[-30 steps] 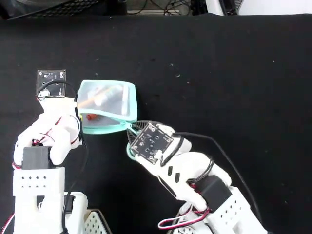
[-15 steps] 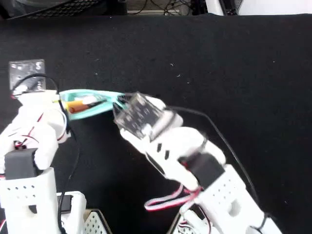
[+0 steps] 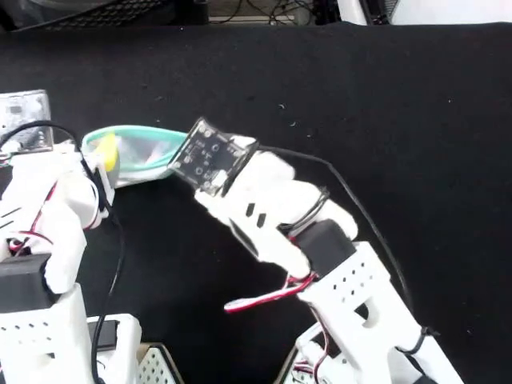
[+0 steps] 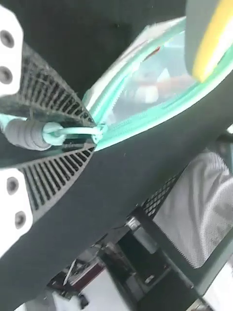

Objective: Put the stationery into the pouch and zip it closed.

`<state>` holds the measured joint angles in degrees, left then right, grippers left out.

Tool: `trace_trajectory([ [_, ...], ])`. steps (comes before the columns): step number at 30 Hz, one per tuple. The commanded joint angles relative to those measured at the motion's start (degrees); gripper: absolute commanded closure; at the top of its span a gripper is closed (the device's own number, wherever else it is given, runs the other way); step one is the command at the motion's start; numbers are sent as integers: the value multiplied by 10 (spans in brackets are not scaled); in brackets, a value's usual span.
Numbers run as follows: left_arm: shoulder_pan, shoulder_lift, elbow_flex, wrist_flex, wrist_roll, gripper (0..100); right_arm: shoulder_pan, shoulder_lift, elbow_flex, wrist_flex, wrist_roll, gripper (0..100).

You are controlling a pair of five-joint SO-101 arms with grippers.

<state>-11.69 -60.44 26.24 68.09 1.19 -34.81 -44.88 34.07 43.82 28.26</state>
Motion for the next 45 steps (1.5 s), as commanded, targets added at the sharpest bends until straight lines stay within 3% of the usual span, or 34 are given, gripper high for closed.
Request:
trace_trajectory([
  [1, 0, -8, -54, -42, 40, 787, 30, 0, -39, 1, 6, 986],
  [9, 5, -8, -32, -13, 44, 787, 30, -63, -100, 7, 3, 986],
  [15, 5, -8, 5, -11, 44, 787, 15, -103, -138, 84, 2, 986],
  [25, 36, -7, 60, -18, 40, 787, -28, -125, -134, 61, 1, 986],
  [34, 36, -7, 147, -98, 44, 785, -78, -125, -90, 40, 2, 986],
  [39, 81, -7, 185, -141, 45, 784, -135, -130, -91, 68, 6, 986],
  [45, 102, -8, 232, -212, 45, 784, -148, -129, -90, 71, 7, 986],
])
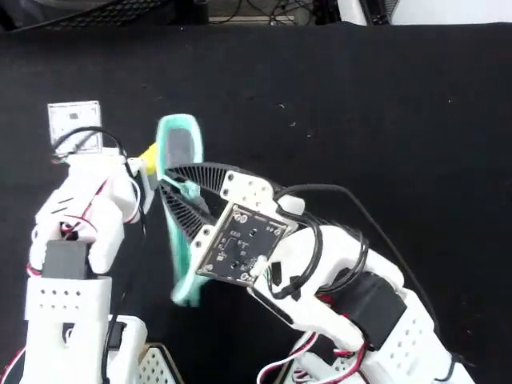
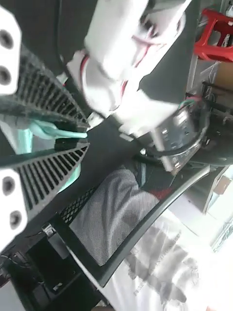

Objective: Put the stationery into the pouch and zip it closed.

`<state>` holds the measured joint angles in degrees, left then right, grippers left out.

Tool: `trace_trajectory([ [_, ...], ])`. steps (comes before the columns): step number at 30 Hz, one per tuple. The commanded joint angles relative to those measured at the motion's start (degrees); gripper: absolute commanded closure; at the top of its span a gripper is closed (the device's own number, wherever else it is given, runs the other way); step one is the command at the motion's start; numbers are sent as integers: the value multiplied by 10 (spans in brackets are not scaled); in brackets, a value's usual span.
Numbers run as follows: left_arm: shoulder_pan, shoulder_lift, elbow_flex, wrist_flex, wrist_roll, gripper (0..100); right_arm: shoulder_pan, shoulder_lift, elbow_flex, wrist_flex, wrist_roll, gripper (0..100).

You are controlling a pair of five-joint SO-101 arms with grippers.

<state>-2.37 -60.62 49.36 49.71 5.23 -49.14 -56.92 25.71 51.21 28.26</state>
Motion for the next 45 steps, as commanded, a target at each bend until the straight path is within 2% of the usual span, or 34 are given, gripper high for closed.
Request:
trace_trajectory([
  [1, 8, -6, 0, -25, 4, 783, -4, -8, -7, -4, 7, 986],
  [6, -16, -38, -28, 22, 2, 783, 19, -6, -6, -4, 7, 986],
  [10, -49, -127, -59, 79, 4, 782, 31, -6, -6, -5, 7, 986],
  [13, -43, -213, -63, 112, 1, 782, 31, -6, -6, -5, 7, 986],
  [19, 72, -352, -56, 152, -18, 782, 33, -6, -6, -5, 7, 986],
  [24, 157, -347, -38, 178, -69, 782, 33, -6, -6, -5, 7, 986],
  [30, 170, -334, -71, 211, -69, 782, 33, -6, -6, -5, 7, 986],
  [36, 172, -330, -149, 277, -69, 782, 33, -6, -6, -5, 7, 986],
  [40, 173, -330, -153, 285, -69, 782, 33, -6, -6, -5, 7, 986],
  [45, 273, -330, -153, 302, -69, 782, 34, -6, -6, -7, 7, 986],
])
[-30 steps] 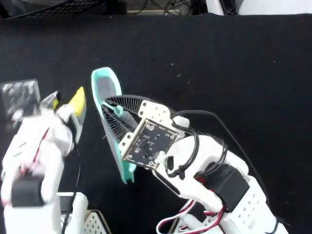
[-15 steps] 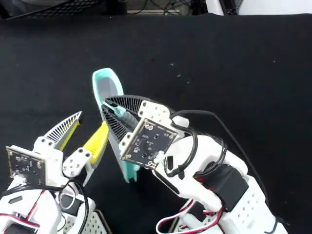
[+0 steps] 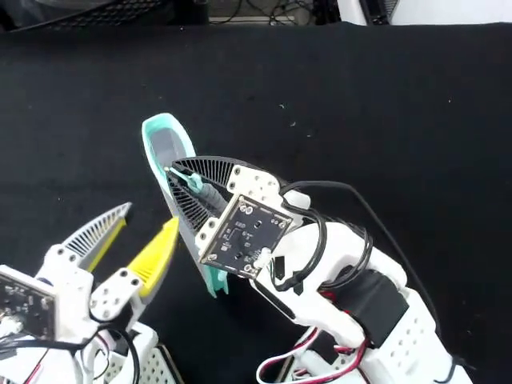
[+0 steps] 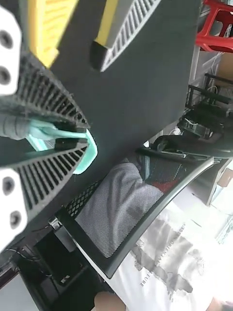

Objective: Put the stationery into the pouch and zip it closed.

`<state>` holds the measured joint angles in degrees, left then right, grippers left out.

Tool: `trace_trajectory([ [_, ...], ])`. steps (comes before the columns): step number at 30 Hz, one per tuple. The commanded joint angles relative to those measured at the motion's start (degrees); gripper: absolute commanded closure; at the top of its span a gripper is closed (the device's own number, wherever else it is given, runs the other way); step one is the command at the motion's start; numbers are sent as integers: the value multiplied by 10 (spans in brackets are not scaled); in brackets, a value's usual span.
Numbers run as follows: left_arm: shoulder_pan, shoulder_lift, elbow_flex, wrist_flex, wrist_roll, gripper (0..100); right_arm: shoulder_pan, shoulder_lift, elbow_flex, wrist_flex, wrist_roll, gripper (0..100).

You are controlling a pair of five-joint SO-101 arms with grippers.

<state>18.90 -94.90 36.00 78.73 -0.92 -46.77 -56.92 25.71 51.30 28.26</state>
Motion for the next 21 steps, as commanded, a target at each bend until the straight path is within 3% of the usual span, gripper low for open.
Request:
trace_trajectory([
  [1, 77, 14, -20, 18, -7, 782, 11, -6, -6, -11, 7, 986],
  [5, 89, 14, 5, 7, -9, 782, 11, -6, -5, -13, 7, 986],
  [10, 72, 14, 97, -63, -41, 782, 11, -7, -5, -13, 7, 986],
  [16, -18, 14, 141, -101, -70, 782, 11, -10, -6, -11, 7, 986],
  [21, -51, 11, 141, -102, -72, 782, 11, -9, -6, -13, 7, 986],
])
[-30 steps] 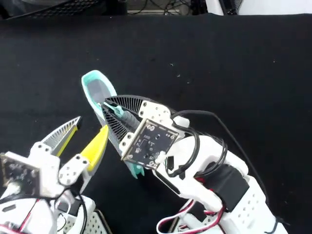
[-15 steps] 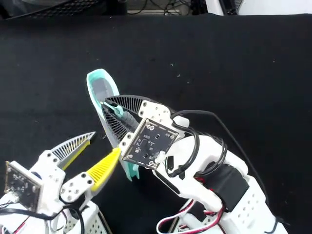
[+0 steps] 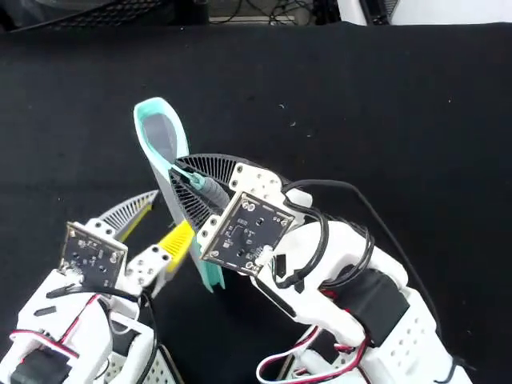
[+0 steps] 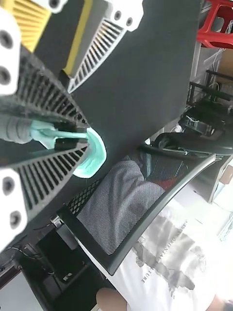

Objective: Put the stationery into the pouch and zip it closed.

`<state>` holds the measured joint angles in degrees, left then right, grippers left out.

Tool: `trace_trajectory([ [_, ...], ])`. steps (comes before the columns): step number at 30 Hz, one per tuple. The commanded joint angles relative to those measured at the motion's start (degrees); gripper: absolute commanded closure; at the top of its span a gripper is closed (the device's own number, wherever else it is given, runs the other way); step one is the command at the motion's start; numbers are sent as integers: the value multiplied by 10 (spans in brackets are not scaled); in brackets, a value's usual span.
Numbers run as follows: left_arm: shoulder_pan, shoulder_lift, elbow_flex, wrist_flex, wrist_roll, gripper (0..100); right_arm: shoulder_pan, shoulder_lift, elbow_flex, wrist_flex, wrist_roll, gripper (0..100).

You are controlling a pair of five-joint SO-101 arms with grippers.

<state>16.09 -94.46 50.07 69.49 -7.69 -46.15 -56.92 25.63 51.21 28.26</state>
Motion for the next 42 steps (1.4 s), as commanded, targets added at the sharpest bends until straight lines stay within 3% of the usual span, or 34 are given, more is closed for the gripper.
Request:
trace_trajectory([
  [1, -27, 6, 0, -10, -4, 782, 7, -10, -5, -12, 7, 986],
  [13, -64, 4, -35, -4, -3, 782, 47, -6, -6, -14, 7, 986],
  [17, -61, 4, -106, 47, -1, 782, 47, -6, -5, -16, 6, 986],
  [19, -32, 4, -146, 79, -1, 782, 47, -6, 0, -24, 4, 986],
  [23, 93, 9, -180, 120, 0, 782, 47, -6, 22, -48, 6, 986],
  [26, 133, 9, -154, 113, 0, 782, 47, -6, 26, -52, 6, 986],
  [33, 82, 9, -61, 39, -4, 782, 47, -7, 26, -50, 6, 986],
  [42, 76, 9, -16, -9, -1, 782, 48, -9, 26, -48, 7, 986],
])
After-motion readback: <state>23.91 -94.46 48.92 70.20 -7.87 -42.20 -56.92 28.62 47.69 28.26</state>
